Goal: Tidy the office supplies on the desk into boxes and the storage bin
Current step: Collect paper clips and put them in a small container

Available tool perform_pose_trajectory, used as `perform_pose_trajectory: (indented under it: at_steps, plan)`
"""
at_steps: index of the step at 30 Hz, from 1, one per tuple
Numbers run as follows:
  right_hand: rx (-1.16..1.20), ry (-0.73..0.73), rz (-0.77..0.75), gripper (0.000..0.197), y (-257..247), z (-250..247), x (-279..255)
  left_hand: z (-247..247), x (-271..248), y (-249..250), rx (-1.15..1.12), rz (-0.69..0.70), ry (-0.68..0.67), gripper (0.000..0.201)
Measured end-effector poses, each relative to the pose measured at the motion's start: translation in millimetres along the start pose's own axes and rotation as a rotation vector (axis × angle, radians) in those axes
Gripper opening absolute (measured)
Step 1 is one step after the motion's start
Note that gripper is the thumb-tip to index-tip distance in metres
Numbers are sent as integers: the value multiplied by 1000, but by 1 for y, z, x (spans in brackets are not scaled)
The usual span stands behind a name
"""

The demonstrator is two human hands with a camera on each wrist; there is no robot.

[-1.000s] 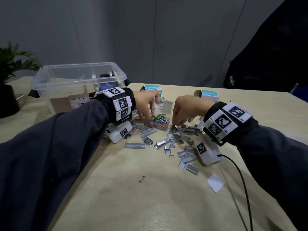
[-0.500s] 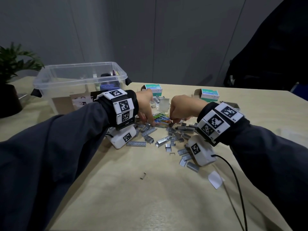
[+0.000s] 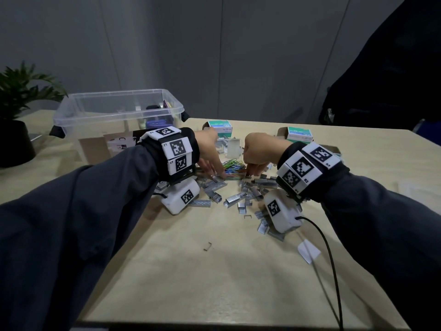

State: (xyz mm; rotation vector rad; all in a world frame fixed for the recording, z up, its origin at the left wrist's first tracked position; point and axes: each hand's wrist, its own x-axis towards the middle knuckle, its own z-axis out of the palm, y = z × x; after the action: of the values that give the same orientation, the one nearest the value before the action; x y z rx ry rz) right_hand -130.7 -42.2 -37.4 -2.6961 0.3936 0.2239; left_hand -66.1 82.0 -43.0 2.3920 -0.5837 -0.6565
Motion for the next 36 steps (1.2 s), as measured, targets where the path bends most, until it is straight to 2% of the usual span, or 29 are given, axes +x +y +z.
perform_pose_trajectory:
  at_steps: [6,12,22,26,28,30,33,36]
  plan:
    - [72,24,1,30,-5,-1,-4,-2,-5,-2,-38,-15,13,89]
    - [126,78,2,31,-8,1,-8,-4,-8,-1,-60,-7,-7,73]
    - [117,83,27,28,-9,0,-12,-6,-9,0,-29,-12,7,50]
    - [139,65,43,25,-5,-2,-11,-16,-8,-4,-94,-13,-40,78]
    - [159,54,41,22,-3,-3,-11,-18,-7,-5,-117,0,-69,85]
    - [99,66,25,20,-2,-4,-11,-18,-8,-6,-66,43,-54,82]
    - [-172,166,11,18,3,-10,-12,-20,-8,-9,34,116,11,64]
    - [-320,164,-22,35,14,-15,-3,-21,-6,-12,102,170,44,56]
